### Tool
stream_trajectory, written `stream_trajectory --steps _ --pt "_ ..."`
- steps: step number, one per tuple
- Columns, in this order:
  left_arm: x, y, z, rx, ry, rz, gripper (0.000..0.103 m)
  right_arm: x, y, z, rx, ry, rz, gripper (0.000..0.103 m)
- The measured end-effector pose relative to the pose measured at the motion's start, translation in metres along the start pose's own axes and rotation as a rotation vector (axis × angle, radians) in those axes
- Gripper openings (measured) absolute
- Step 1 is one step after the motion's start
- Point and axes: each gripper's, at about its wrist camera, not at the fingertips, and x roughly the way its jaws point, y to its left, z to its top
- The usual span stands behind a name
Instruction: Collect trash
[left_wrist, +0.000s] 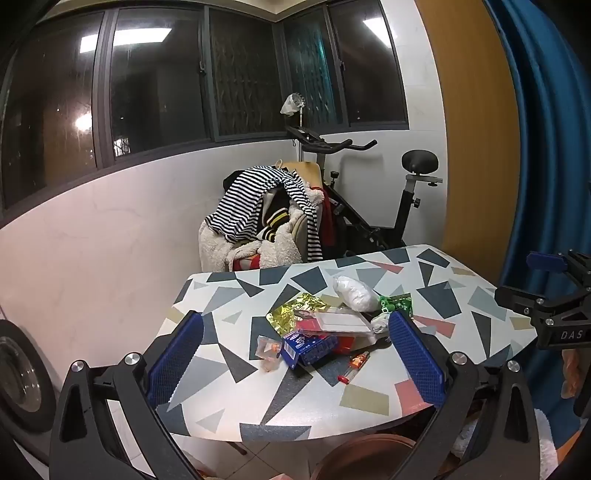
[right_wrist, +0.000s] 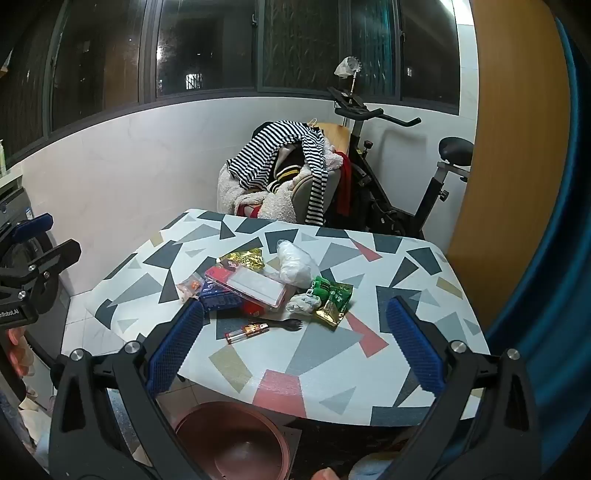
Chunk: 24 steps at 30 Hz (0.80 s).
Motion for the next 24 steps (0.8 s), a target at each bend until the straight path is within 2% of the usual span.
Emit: stream_trajectory --steps 24 --pt "-0.0001 -0.0012 -0.0003 0.017 -0.002 0.007 0.098 -0.0005 0.0000 -0.0002 -0.004 0.000 -0.003 0.097"
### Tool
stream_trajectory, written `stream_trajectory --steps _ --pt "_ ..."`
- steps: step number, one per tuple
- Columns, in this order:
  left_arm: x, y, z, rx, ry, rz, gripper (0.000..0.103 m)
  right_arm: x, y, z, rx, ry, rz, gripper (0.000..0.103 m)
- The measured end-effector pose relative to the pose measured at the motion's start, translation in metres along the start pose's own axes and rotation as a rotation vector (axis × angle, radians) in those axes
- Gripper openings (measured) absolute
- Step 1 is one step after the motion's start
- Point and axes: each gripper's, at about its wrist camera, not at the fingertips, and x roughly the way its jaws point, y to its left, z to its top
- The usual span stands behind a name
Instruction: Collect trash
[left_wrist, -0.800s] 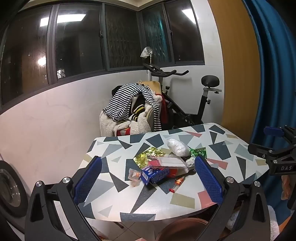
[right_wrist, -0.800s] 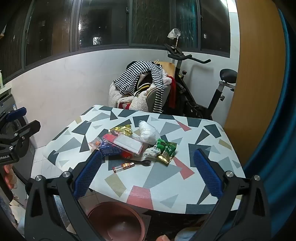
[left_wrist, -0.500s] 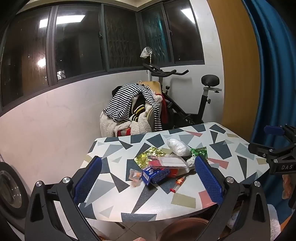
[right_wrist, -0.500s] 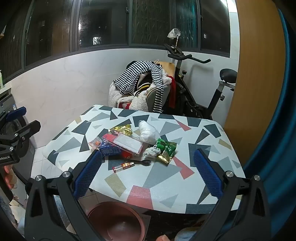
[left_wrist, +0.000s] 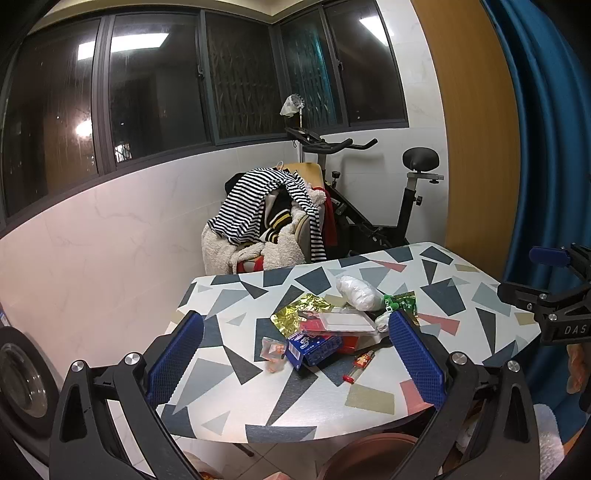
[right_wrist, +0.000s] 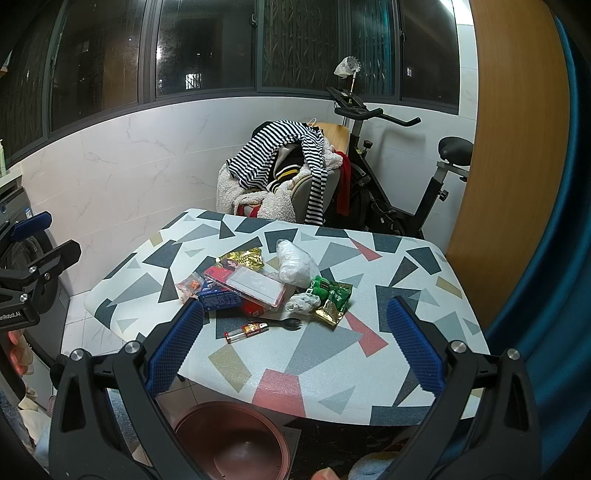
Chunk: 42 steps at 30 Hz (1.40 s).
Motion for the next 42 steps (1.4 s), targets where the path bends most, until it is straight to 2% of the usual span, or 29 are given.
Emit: stream_trajectory --steps 42 --pt "0.002 0.020 0.004 0.014 -0.006 0.010 0.098 0.003 0.000 0.002 -0.005 0.001 0.000 0.097"
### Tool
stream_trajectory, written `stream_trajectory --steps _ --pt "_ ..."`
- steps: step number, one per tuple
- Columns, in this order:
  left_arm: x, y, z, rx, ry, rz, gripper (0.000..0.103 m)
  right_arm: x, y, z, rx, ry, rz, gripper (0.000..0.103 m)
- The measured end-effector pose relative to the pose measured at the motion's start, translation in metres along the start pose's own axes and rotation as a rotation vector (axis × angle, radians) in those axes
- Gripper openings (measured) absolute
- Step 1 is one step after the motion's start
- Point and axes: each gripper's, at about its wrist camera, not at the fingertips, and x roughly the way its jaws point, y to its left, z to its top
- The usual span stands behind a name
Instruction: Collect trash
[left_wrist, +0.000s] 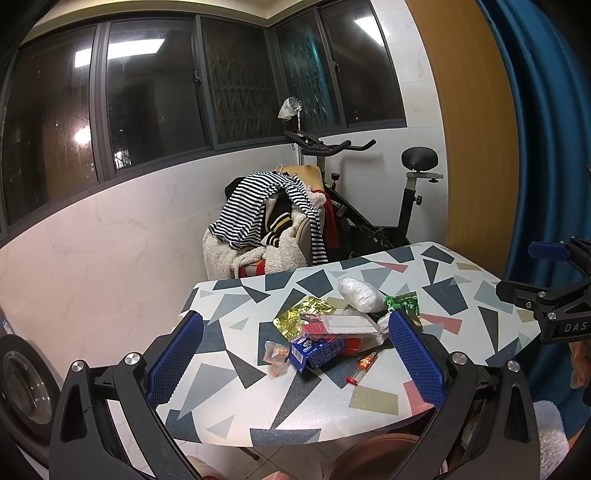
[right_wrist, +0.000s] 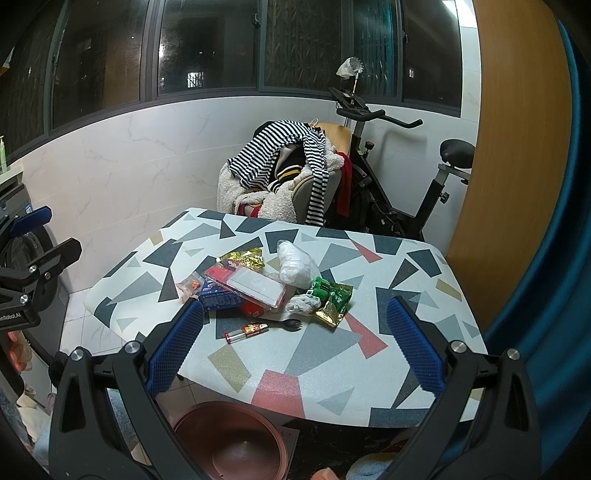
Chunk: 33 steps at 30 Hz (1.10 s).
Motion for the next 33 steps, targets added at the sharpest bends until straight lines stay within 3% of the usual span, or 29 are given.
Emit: stream_trajectory --steps 18,33 --pt "0.019 -0.010 -0.009 0.080 0.034 -0.049 0.098 0.010 -0.008 -0.011 0.038 -0.007 -0.011 0.098" --pt "0.059 -0.002 -0.042 0.030 0.082 -0.068 0.098 0.052 -0.020 -0.041 0.109 0.100 0.026 0.098"
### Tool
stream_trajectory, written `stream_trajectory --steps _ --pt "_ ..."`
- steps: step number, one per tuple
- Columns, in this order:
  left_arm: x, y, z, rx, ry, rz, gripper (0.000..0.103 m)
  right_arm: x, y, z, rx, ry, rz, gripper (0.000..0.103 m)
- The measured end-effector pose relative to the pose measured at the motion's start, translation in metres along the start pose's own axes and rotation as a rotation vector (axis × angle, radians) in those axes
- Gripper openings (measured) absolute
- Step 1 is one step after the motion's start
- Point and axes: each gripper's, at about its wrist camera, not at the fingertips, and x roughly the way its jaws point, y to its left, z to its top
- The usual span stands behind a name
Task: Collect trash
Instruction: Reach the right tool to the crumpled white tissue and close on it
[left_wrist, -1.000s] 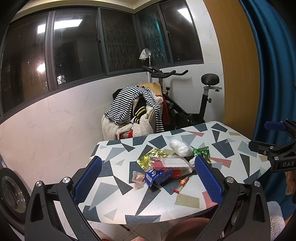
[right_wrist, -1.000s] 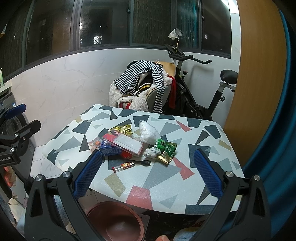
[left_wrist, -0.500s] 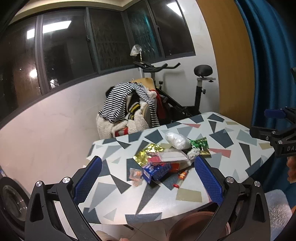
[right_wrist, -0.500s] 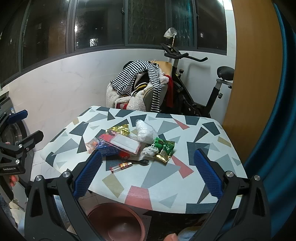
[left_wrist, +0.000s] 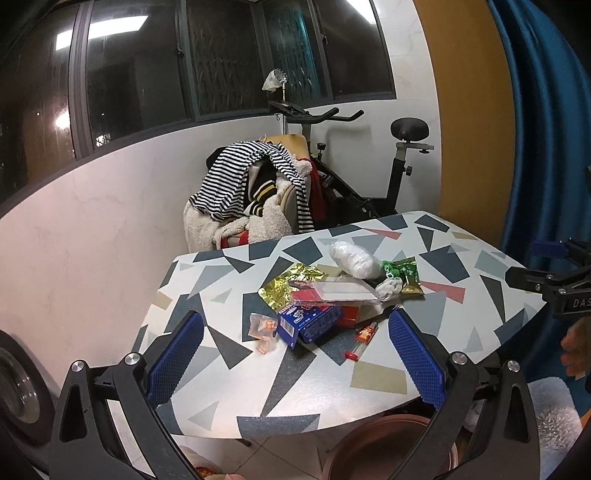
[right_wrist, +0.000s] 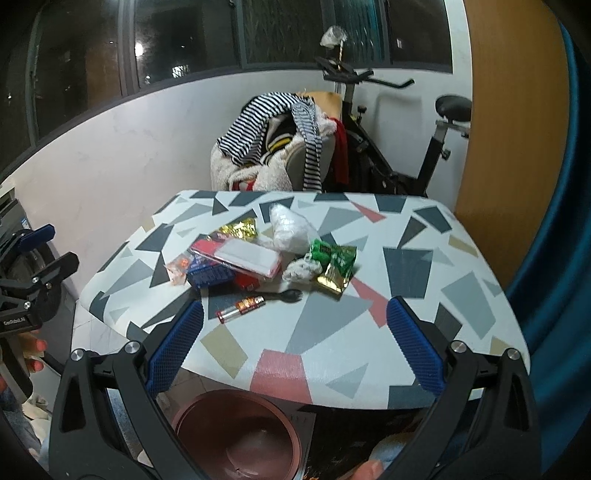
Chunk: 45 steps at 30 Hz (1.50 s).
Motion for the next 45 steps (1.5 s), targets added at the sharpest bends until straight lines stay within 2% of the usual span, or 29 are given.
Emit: stream_trajectory --steps 5,8,11,18,23,28,31,33,34,38,42,45 --pt "0.014 0.005 -0.008 -0.012 0.027 0.010 0.098 0.017 -0.001 -0.005 -0.008 0.036 -0.046 0.098" --pt "0.028 0.013 -0.014 -0.056 0.073 -0.019 0.098 0.026 -0.005 -0.008 -0.010 0.049 -0.076 0.098" --pt "0.040 0.018 -0.020 -0.080 0.110 -0.005 0.098 0.037 -0.013 -0.015 0.002 0.076 -0.088 0.098" --pt "0.067 0.038 -0.042 -0.147 0.165 0.025 0.098 0.071 -0.028 -0.027 0.019 0.124 -0.072 0.097" --pt "0.086 0.056 -0.054 -0.218 0.193 0.021 0.098 0.105 -0.031 -0.024 0.034 0.138 -0.041 0.097" --pt "0.107 0.074 -0.063 -0.283 0.220 0.003 0.098 0.146 -0.029 -0.008 0.038 0.141 -0.017 0.087" --pt "0.117 0.083 -0.065 -0.322 0.227 -0.010 0.095 0.172 -0.032 0.007 0.066 0.132 -0.003 0.076" --pt "0.124 0.088 -0.067 -0.344 0.235 -0.021 0.089 0.187 -0.032 0.015 0.086 0.135 0.031 0.064" --pt "0.126 0.090 -0.067 -0.356 0.238 -0.024 0.088 0.194 -0.030 0.017 0.092 0.142 0.046 0.062" --pt "0.138 0.099 -0.070 -0.409 0.245 -0.050 0.085 0.225 -0.018 0.021 0.094 0.171 0.085 0.061" --pt "0.147 0.100 -0.072 -0.422 0.256 -0.068 0.081 0.253 -0.013 0.022 0.107 0.198 0.055 0.060" --pt "0.151 0.097 -0.072 -0.417 0.261 -0.085 0.079 0.270 -0.017 0.022 0.132 0.231 0.001 0.060"
